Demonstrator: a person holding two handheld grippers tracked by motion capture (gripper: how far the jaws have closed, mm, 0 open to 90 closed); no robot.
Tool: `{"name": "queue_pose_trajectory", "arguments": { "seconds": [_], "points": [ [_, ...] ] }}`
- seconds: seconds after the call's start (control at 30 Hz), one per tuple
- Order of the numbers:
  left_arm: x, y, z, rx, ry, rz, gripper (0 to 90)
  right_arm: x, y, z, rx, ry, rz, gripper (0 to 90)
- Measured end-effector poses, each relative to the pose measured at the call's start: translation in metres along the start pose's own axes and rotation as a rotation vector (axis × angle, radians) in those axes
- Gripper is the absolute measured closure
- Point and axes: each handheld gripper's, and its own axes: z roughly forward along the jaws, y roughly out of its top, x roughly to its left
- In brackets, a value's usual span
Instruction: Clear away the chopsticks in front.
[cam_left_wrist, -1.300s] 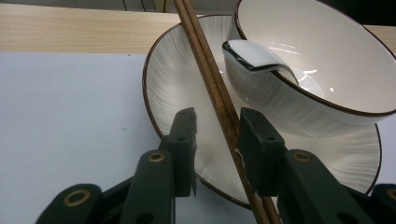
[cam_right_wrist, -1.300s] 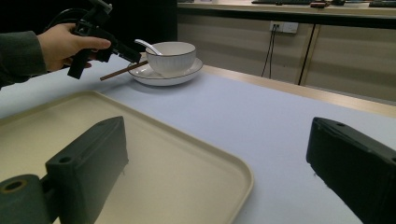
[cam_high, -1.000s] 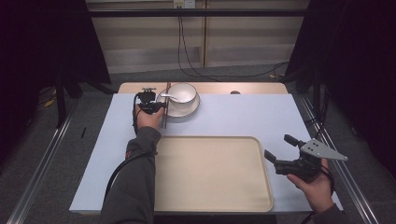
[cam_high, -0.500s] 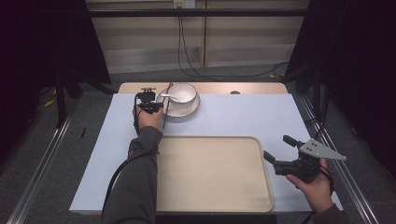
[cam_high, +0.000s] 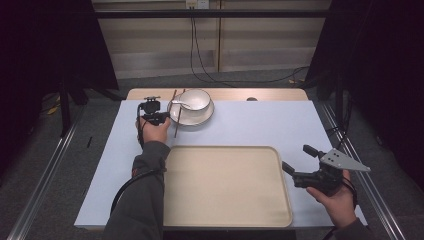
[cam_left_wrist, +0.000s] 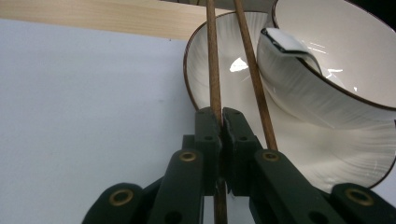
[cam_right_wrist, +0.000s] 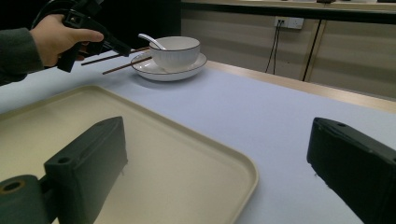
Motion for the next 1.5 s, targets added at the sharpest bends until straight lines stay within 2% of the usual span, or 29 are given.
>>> {"name": "queue_pose_trajectory", "arguments": {
  "seconds": [0.07,0.2,0.27,0.43,0.5,0.57,0.73,0.77,0.83,1.0,1.03,1.17,1.23,1.27,1.33,1.37,1.4,1.43,1.5],
  "points": [
    [0.003,-0.005,-0.004,-0.007,0.002,-0.021,85.7,0.000,0.000,0.001,0.002,-0.004,0.000,4.3],
    [0.007,-0.012,-0.012,-0.021,-0.004,-0.021,85.7,0.001,0.000,0.000,0.002,-0.006,-0.007,4.3],
    [0.008,-0.015,-0.018,-0.037,-0.009,-0.038,85.7,0.000,0.000,0.000,0.002,-0.002,-0.007,4.3],
    [0.010,-0.021,-0.034,-0.063,-0.001,-0.037,85.7,0.001,0.000,0.000,0.001,0.006,0.002,3.9],
    [0.011,-0.023,-0.041,-0.070,-0.010,-0.060,85.7,0.001,0.001,0.000,-0.003,0.004,0.003,3.9],
    [0.011,-0.025,-0.047,-0.073,-0.032,-0.076,85.7,0.001,0.001,0.000,-0.003,0.008,-0.001,3.8],
    [0.009,-0.033,-0.058,-0.090,-0.031,-0.089,85.7,0.001,0.001,0.000,-0.005,0.003,0.001,3.6],
    [0.009,-0.036,-0.062,-0.087,-0.028,-0.083,85.6,0.001,0.001,-0.001,-0.008,0.000,0.003,3.6],
    [0.008,-0.041,-0.071,-0.113,-0.027,-0.086,85.7,0.000,0.001,-0.001,-0.011,0.006,0.000,3.3],
    [0.006,-0.046,-0.081,-0.125,-0.008,-0.068,85.7,0.001,0.001,-0.001,-0.012,0.000,0.004,3.3],
    [0.006,-0.050,-0.086,-0.135,-0.002,-0.087,85.7,0.001,0.001,-0.001,-0.015,0.004,0.001,3.3],
    [0.008,-0.059,-0.092,-0.142,-0.004,-0.112,85.7,0.001,0.002,-0.001,-0.019,0.007,0.002,3.3],
    [0.009,-0.065,-0.096,-0.151,-0.018,-0.138,85.6,0.001,0.001,-0.001,-0.016,0.002,0.004,3.3],
    [0.009,-0.068,-0.098,-0.149,-0.012,-0.134,85.6,0.001,0.001,-0.001,-0.015,0.003,0.003,3.3],
    [0.008,-0.072,-0.102,-0.164,-0.032,-0.148,85.6,0.001,0.001,-0.001,-0.016,0.004,0.003,3.3],
    [0.006,-0.076,-0.109,-0.171,-0.024,-0.141,85.7,0.001,0.001,-0.001,-0.015,0.005,0.002,3.3],
    [0.006,-0.076,-0.109,-0.171,-0.024,-0.141,85.7,0.001,0.001,-0.001,-0.015,0.005,0.002,3.3],
    [0.004,-0.079,-0.115,-0.192,-0.028,-0.139,85.6,0.002,0.001,-0.001,-0.015,0.008,0.006,3.3],
    [0.002,-0.083,-0.121,-0.202,-0.033,-0.137,85.6,0.002,0.001,-0.001,-0.014,0.007,0.009,3.3]
  ]
}}
